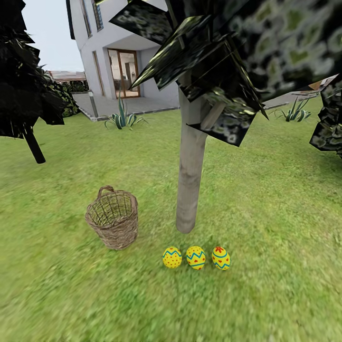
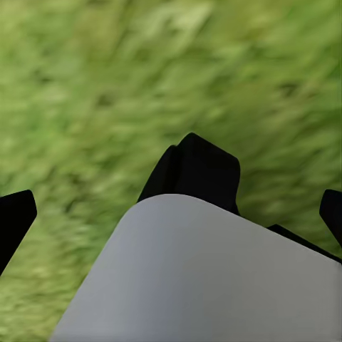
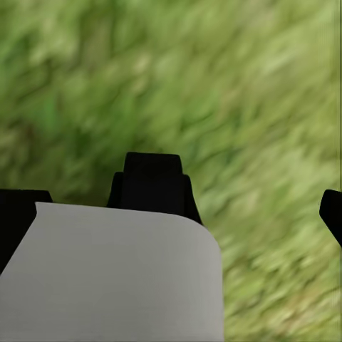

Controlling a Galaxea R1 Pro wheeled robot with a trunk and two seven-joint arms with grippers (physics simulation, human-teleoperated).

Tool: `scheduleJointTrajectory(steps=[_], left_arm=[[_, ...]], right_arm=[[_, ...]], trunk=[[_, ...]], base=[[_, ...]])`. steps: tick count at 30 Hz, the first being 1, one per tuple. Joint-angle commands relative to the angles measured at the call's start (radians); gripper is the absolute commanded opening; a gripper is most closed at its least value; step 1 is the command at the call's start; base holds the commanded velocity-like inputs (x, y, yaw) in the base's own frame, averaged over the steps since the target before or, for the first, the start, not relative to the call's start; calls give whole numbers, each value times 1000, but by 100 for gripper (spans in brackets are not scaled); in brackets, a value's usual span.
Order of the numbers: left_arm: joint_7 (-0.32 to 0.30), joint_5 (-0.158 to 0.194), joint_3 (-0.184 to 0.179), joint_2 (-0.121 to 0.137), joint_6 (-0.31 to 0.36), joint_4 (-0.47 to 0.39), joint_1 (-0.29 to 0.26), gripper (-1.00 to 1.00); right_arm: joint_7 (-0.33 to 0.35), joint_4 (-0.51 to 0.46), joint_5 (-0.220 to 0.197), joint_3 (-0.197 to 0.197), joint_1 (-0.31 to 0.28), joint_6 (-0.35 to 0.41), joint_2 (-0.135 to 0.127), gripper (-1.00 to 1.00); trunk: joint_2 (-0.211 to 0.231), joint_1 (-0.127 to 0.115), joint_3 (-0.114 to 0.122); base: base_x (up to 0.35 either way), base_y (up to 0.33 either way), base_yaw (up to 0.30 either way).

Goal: Take the three Easter eggs out of the wicker basket on the lawn in the garden, then place them on the lawn next to a single tree (choose any tree) so that all three eggs are next to the same tree and none are left in the basket.

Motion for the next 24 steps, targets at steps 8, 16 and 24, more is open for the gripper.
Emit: scheduleJointTrajectory(steps=[8, 16, 24], left_arm=[[1, 9, -8, 0, 3, 1, -1, 100], [1, 9, -8, 0, 3, 1, -1, 100], [2, 9, -8, 30, 3, 2, -1, 100]], right_arm=[[-1, 3, -10, 9, -1, -1, 2, 100], [-2, 2, -10, 9, -1, -1, 1, 100], [-1, 3, -10, 9, -1, -1, 1, 100]], trunk=[[0, 0, -1], [0, 0, -1], [0, 0, -1]], base=[[0, 0, 0], [0, 0, 0], [0, 0, 0]])
